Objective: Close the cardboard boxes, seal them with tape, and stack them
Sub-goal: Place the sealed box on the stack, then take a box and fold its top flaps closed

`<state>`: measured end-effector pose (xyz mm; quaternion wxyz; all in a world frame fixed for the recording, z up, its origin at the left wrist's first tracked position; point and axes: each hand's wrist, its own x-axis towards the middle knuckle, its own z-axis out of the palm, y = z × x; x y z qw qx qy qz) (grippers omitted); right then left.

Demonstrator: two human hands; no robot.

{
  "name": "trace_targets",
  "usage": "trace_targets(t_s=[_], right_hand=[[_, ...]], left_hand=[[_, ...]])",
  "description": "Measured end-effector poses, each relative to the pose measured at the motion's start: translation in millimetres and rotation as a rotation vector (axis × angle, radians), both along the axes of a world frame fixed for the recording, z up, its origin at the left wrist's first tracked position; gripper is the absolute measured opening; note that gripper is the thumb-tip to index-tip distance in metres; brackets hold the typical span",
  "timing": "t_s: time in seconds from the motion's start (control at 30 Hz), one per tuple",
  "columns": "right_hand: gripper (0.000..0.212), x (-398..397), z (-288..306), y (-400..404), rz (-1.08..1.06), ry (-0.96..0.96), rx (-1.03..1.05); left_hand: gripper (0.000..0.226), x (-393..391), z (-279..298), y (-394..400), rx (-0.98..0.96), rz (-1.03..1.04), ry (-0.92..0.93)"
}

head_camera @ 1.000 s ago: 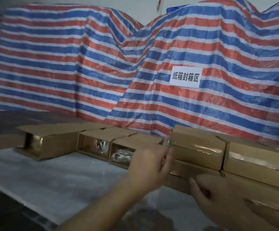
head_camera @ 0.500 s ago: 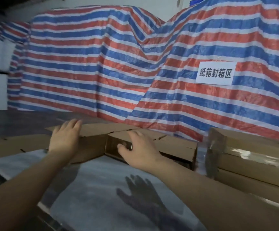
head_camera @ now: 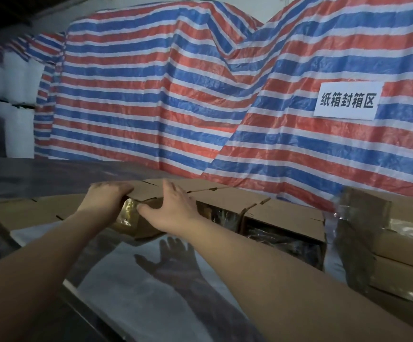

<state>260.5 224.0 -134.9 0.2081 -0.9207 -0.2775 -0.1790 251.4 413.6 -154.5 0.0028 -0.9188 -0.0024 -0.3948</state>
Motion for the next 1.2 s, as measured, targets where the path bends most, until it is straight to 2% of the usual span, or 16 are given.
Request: trace_targets(t_s=[0.2, 0.27, 0.33, 0.37, 0.5, 0.57, 0.7, 0.77, 0.83, 0.93, 1.0, 1.2], right_hand=[[0.086, -17.8, 15.5, 5.2, 0.033, 0.003, 0.025], [0.063, -27.6, 16.5, 1.4, 0.066, 0.003, 0.061], [0.025, -38.4, 18.5, -6.8, 0.099, 0.020, 0.231], [0.012, -44.4, 21.3, -12.9, 0.111, 0.036, 0.300], [0.011, -69.5, 39.4, -47.7, 0.088, 0.068, 0.340], [0.018, -79.0, 48.2, -71.7, 0.026, 0.072, 0.339], [0.018, -95.4, 64.3, -135.3, -0.111, 0.144, 0.384], [0.018, -107.0, 70.4, -170.4, -0.158, 0.192, 0.402], [0.017, -121.3, 72.2, -204.7, -0.200, 0.237, 0.441], [0.016, -141.7, 73.7, -248.8, -0.281, 0.283, 0.473], [0.016, -150.6, 75.7, -272.9, -0.322, 0.305, 0.474], [0.015, -195.9, 75.0, -363.5, -0.397, 0.343, 0.517]], left_hand=[[0.022, -33.6, 14.9, -13.7, 0.022, -0.162, -0.039], [0.012, -47.2, 27.2, -21.9, 0.017, -0.221, -0.063], [0.010, -61.6, 41.1, -31.9, 0.033, -0.238, -0.035], [0.010, -68.2, 47.6, -37.4, 0.042, -0.243, -0.012], [0.009, -89.0, 69.1, -66.9, 0.047, -0.251, 0.039], [0.009, -94.5, 78.7, -80.7, 0.041, -0.219, 0.038], [0.024, -99.6, 94.9, -102.8, -0.245, -0.187, 0.117], [0.027, -103.0, 99.6, -117.3, -0.478, -0.300, 0.198], [0.031, -114.0, 100.8, -136.9, -0.711, -0.475, 0.375], [0.046, -136.0, 97.8, -179.6, -0.843, -0.659, 0.656], [0.058, -149.0, 96.3, -214.6, -1.011, -0.767, 0.778], [0.035, -172.1, 94.6, -308.9, -1.254, -0.831, 0.897]])
